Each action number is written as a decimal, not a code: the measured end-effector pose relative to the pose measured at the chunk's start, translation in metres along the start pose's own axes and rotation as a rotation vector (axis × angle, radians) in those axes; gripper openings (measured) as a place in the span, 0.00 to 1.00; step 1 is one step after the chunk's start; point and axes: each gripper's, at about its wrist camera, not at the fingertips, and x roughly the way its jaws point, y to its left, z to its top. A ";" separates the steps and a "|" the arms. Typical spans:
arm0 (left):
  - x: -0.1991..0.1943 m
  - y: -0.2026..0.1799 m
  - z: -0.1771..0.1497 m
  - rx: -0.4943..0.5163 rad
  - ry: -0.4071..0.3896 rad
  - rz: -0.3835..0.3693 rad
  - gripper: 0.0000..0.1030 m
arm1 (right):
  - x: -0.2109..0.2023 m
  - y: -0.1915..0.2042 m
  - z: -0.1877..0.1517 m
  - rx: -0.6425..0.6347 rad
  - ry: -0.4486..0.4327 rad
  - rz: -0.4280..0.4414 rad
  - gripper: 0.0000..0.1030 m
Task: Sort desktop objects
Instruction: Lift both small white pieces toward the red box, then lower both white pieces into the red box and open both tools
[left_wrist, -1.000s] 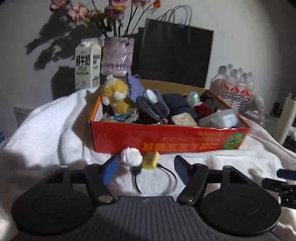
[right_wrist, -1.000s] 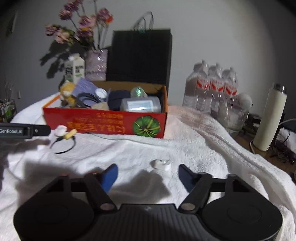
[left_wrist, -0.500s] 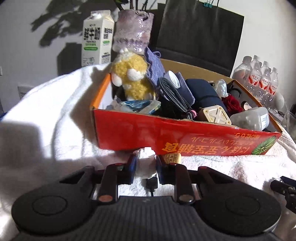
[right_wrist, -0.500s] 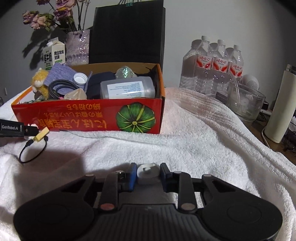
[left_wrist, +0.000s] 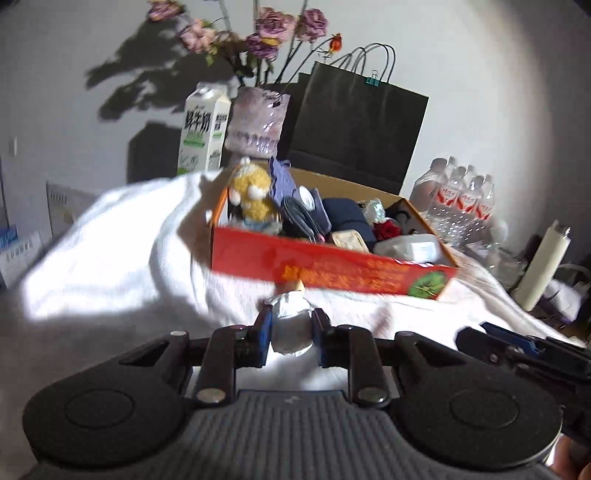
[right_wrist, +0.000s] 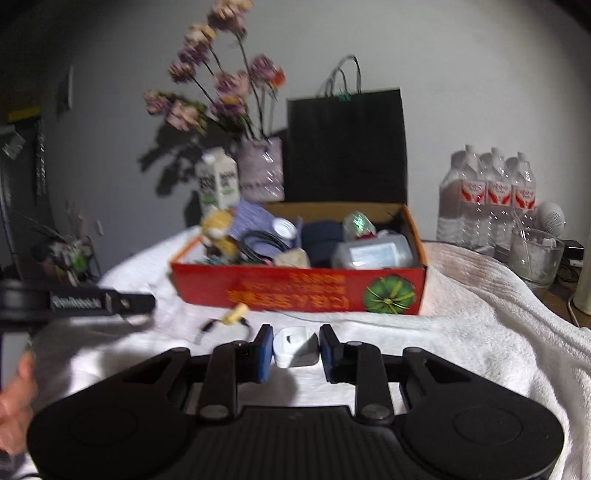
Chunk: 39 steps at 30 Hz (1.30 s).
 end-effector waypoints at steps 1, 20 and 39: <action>-0.007 0.001 -0.006 -0.025 0.003 -0.011 0.23 | -0.008 0.005 0.000 -0.003 -0.008 0.008 0.25; -0.060 -0.007 -0.034 0.048 -0.050 -0.045 0.23 | -0.081 0.041 -0.029 -0.080 -0.008 -0.026 0.25; 0.185 -0.049 0.127 0.250 0.061 -0.058 0.24 | 0.158 -0.075 0.129 0.022 0.162 -0.033 0.25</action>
